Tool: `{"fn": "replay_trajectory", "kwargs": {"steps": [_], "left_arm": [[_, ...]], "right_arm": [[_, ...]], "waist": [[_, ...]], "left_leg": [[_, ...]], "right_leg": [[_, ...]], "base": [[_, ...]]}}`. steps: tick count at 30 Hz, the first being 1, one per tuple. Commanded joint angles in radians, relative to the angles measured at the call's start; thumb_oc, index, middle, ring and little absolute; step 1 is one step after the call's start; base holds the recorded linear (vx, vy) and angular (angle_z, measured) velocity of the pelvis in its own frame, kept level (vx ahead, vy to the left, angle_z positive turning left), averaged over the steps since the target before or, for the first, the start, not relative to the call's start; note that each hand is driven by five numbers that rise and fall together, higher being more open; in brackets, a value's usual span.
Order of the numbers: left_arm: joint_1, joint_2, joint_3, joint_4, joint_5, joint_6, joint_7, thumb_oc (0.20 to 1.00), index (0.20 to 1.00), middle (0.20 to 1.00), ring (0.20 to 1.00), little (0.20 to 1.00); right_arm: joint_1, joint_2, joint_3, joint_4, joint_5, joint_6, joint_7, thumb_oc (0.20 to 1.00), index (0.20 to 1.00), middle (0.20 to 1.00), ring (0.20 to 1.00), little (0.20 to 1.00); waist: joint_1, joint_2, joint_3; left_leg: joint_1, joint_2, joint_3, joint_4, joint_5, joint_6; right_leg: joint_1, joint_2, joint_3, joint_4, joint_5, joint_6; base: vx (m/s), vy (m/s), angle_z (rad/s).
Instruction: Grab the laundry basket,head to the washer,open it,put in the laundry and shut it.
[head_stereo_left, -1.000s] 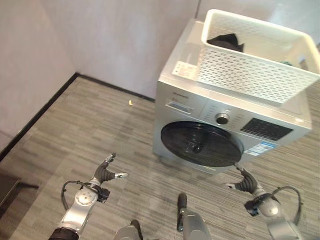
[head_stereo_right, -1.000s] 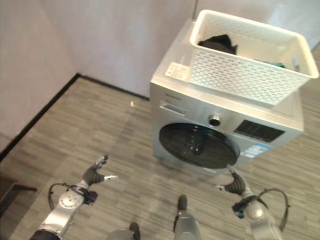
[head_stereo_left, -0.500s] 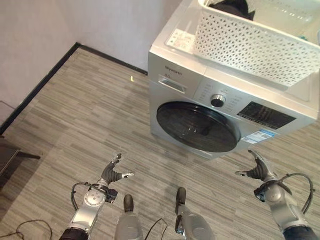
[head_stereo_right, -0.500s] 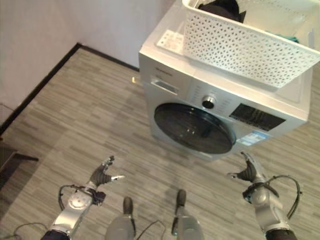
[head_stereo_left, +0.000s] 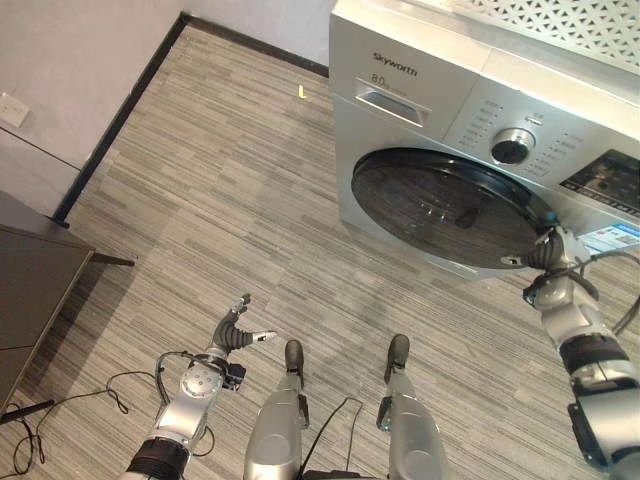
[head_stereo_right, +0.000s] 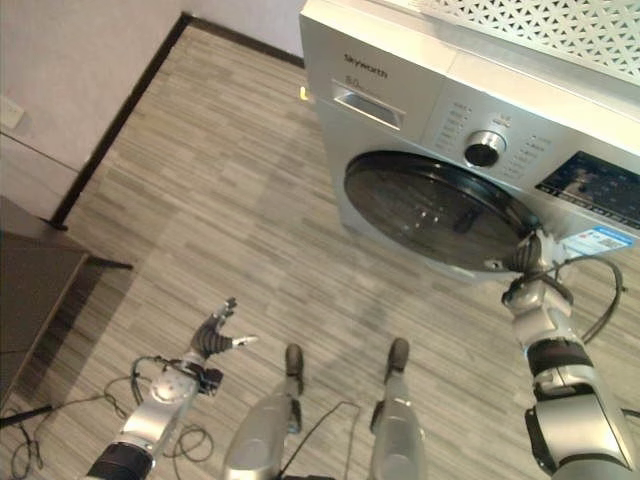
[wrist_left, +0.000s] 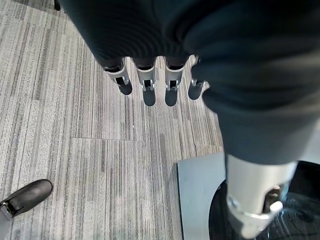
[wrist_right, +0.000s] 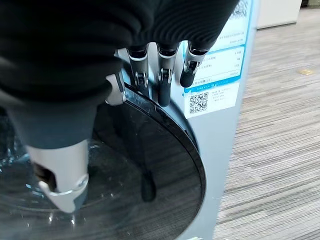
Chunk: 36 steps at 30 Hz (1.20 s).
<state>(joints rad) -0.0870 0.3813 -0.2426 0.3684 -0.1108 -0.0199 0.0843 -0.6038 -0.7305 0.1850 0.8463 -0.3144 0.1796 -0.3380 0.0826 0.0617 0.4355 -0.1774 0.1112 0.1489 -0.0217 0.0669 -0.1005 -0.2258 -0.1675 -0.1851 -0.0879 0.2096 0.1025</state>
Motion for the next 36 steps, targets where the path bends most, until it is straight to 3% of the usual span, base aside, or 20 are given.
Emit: {"fn": "replay_trajectory", "kwargs": {"steps": [1, 8, 11, 16, 27, 28, 36], "left_arm": [[-0.017, -0.002, -0.065, -0.008, -0.007, -0.044, 0.008, 1.0, 1.0, 1.0, 1.0, 1.0], [-0.014, 0.003, -0.109, -0.009, 0.0, -0.051, 0.0, 1.0, 1.0, 1.0, 1.0, 1.0], [-0.029, 0.025, -0.145, -0.04, -0.019, -0.072, 0.014, 1.0, 1.0, 1.0, 1.0, 1.0], [-0.042, 0.038, -0.143, -0.053, -0.026, -0.073, 0.039, 1.0, 1.0, 1.0, 1.0, 1.0], [-0.105, -0.004, -0.176, 0.006, -0.023, -0.072, 0.089, 1.0, 1.0, 1.0, 1.0, 1.0], [-0.104, -0.005, -0.181, 0.011, -0.008, -0.071, 0.099, 1.0, 1.0, 1.0, 1.0, 1.0], [-0.094, -0.015, -0.196, 0.039, 0.052, -0.05, 0.136, 1.0, 1.0, 1.0, 1.0, 1.0]], "right_arm": [[-0.047, -0.084, -0.028, -0.089, 0.006, 0.012, -0.084, 1.0, 1.0, 1.0, 1.0, 1.0], [-0.028, -0.029, -0.065, -0.074, 0.065, -0.006, -0.118, 1.0, 1.0, 1.0, 1.0, 1.0], [-0.164, -0.015, 0.008, 0.138, 0.19, -0.058, -0.12, 1.0, 1.0, 1.0, 1.0, 1.0], [-0.298, 0.003, 0.111, 0.231, 0.243, -0.094, -0.097, 1.0, 1.0, 1.0, 1.0, 1.0], [-0.256, 0.352, 0.248, 0.187, 0.393, -0.175, 0.014, 1.0, 1.0, 1.0, 1.0, 1.0], [-0.221, 0.423, 0.282, 0.16, 0.405, -0.183, 0.038, 1.0, 1.0, 1.0, 1.0, 1.0], [-0.076, 0.56, 0.36, 0.105, 0.393, -0.175, 0.069, 1.0, 1.0, 1.0, 1.0, 1.0]], "waist": [[0.009, -0.017, -0.047], [0.02, -0.018, -0.036], [0.05, -0.004, -0.014], [0.069, 0.012, 0.014], [0.09, -0.003, 0.029], [0.091, -0.01, 0.03], [0.09, -0.033, -0.003]], "left_leg": [[-0.09, -0.019, 0.005, 0.009, -0.004, 0.028], [-0.095, -0.022, -0.015, 0.015, -0.013, 0.033], [-0.126, -0.028, -0.027, 0.032, -0.009, 0.029], [-0.16, -0.027, -0.035, 0.045, 0.001, 0.023], [-0.134, 0.006, -0.039, 0.005, 0.023, 0.01], [-0.126, 0.013, -0.041, 0.005, 0.023, 0.006], [-0.077, 0.035, -0.046, -0.004, 0.016, 0.001]], "right_leg": [[-0.003, -0.066, -0.042, 0.006, -0.082, 0.056], [-0.005, -0.066, -0.049, 0.007, -0.081, 0.055], [-0.019, -0.067, -0.051, 0.007, -0.082, 0.056], [-0.053, -0.06, -0.042, 0.016, -0.083, 0.051], [-0.044, -0.027, -0.049, 0.014, -0.108, 0.032], [-0.035, -0.021, -0.053, 0.014, -0.113, 0.029], [0.017, -0.006, -0.069, 0.019, -0.139, 0.019]], "base": [[0.03, -0.009, 0.08], [0.03, -0.019, 0.07], [0.0, -0.043, 0.09], [-0.02, -0.025, 0.13], [-0.01, -0.033, -0.07], [0.0, -0.033, -0.1], [0.02, -0.021, -0.07]]}}
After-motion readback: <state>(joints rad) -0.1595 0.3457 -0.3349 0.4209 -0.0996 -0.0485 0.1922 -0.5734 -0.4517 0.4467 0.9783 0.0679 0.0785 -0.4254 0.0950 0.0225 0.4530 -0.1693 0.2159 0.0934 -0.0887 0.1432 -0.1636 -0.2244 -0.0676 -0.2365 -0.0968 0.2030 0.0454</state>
